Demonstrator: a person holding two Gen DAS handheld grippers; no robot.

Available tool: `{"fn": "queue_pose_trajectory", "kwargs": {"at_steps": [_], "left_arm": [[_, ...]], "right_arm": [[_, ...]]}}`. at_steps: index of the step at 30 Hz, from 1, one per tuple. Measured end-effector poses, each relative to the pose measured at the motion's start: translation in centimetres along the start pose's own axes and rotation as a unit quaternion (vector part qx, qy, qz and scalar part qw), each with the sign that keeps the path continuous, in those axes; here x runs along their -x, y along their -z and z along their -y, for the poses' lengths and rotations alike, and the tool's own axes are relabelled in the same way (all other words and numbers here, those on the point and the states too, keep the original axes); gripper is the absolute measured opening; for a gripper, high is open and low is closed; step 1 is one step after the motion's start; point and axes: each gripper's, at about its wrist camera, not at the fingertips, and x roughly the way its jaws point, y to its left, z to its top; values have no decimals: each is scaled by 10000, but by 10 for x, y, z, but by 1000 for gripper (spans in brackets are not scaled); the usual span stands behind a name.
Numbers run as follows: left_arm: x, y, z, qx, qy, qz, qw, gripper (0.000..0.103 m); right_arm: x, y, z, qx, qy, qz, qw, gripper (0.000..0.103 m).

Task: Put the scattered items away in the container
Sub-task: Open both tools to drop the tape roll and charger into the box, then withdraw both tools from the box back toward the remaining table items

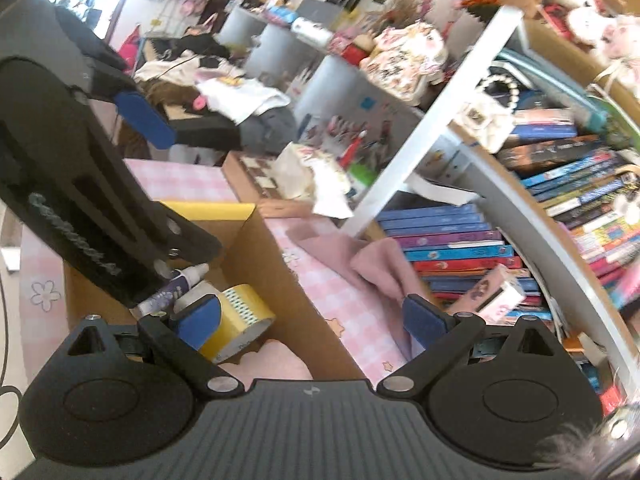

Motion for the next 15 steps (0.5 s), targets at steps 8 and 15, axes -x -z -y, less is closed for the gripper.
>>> {"fn": "queue_pose_trajectory", "kwargs": {"at_steps": [8, 15], "left_arm": [[53, 21, 1, 203, -43, 309, 9993, 95], [86, 52, 2, 386, -319, 343, 9982, 96]], "right_arm": [[43, 6, -12, -677, 349, 131, 9970, 98], [81, 24, -34, -1315, 651, 136, 9891, 98]]}}
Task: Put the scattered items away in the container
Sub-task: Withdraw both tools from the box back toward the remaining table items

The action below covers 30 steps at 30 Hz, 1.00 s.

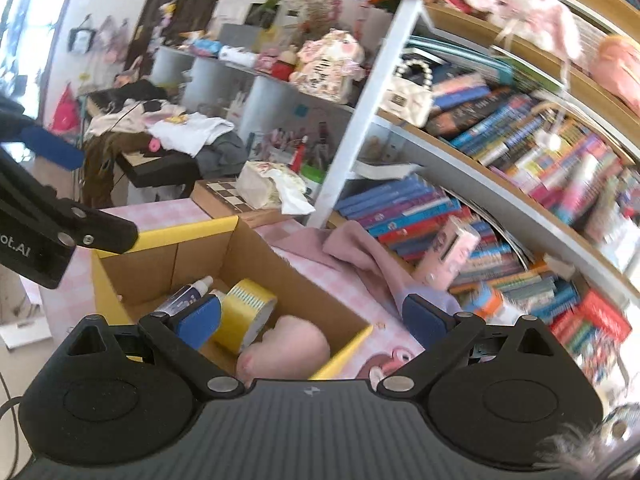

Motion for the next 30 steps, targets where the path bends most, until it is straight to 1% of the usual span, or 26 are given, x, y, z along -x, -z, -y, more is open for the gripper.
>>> {"fn": "queue_pose_trajectory", "kwargs": {"at_steps": [4, 7, 10, 16, 20, 25, 30], "left_arm": [[14, 18, 3, 155, -94, 5, 9998, 96], [16, 29, 5, 263, -80, -120, 9995, 96], [21, 39, 8, 300, -79, -221, 9993, 96], [32, 63, 15, 274, -97, -360, 9989, 96], [32, 82, 22, 249, -31, -669, 9974, 96], [30, 99, 28, 202, 120, -1030, 9944, 96], [30, 111, 35, 154, 225, -1308, 9910, 96]], "right_arm": [[24, 15, -7, -298, 117, -1, 9995, 98], [39, 26, -11, -446, 174, -54, 9988, 98], [49, 38, -15, -559, 265, -173, 9979, 98], [65, 61, -19, -1051, 329, -473, 9928, 98], [71, 75, -27, -1184, 258, -707, 9901, 98], [76, 88, -39, -1202, 78, -1013, 9875, 98], [82, 98, -45, -1269, 88, -1215, 9844, 98]]}}
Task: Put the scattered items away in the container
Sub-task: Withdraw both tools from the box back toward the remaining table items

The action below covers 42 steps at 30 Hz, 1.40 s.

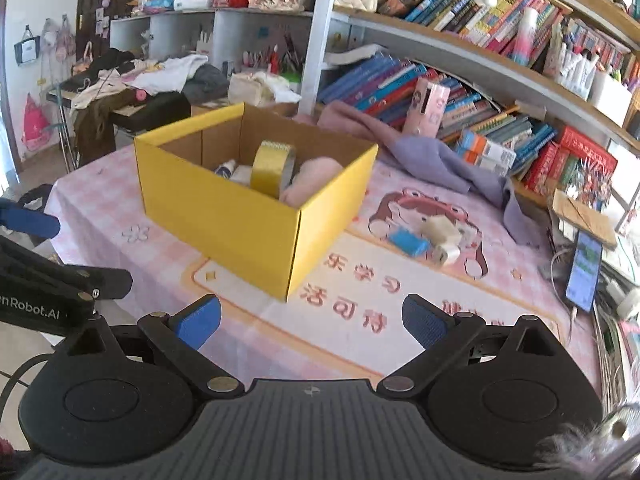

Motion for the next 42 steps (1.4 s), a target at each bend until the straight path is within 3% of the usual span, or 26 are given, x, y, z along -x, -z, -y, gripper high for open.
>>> {"fn": "queue_pose_trajectory", "kwargs": {"at_steps": [27, 42], "left_arm": [[-15, 9, 29, -385, 422, -396, 9976, 96], [-43, -11, 72, -716, 917, -544, 9917, 96]], "right_arm": [[8, 29, 18, -280, 427, -572, 9971, 99], [5, 39, 62, -584, 896, -848, 9906, 99]]}}
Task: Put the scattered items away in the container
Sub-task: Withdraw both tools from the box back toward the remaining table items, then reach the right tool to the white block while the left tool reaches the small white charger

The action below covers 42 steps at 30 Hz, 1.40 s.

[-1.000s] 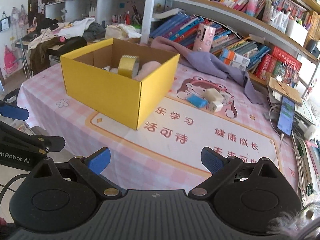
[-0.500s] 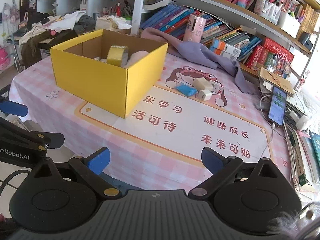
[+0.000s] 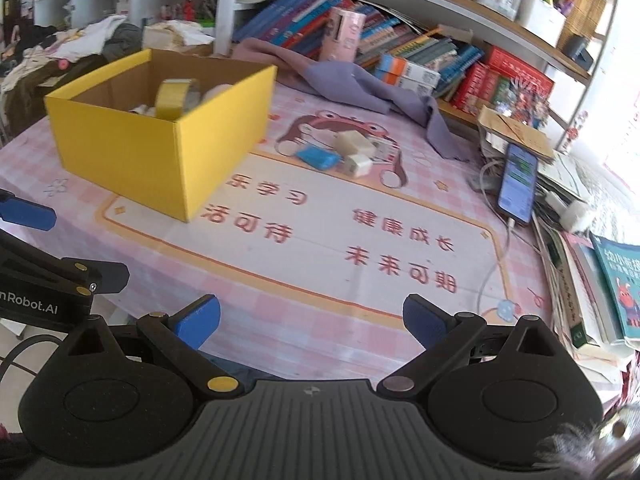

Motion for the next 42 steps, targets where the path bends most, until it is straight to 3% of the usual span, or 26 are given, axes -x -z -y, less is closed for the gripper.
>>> {"fn": "queue_pose_trajectory", "kwargs": {"at_steps": [10, 22, 33, 38, 42], "left_arm": [[-28, -20, 35, -415, 352, -146, 9984, 96], [-56, -49, 73, -584, 577, -96, 9966, 96], [-87, -95, 94, -378, 341, 83, 9987, 96], [-97, -115, 99, -233, 107, 184, 9995, 96], [-108, -132, 109, -386, -107, 245, 9989, 96]], "right_arm": [[-14, 4, 46, -421, 439, -154, 9980, 99], [-43, -9, 95, -495, 527, -238, 9971, 99], [-81, -49, 143, -289, 268, 33, 9992, 98], [-100, -68, 165, -244, -3, 181, 9995, 96], [-118, -82, 179, -247, -283, 240, 9990, 96]]}}
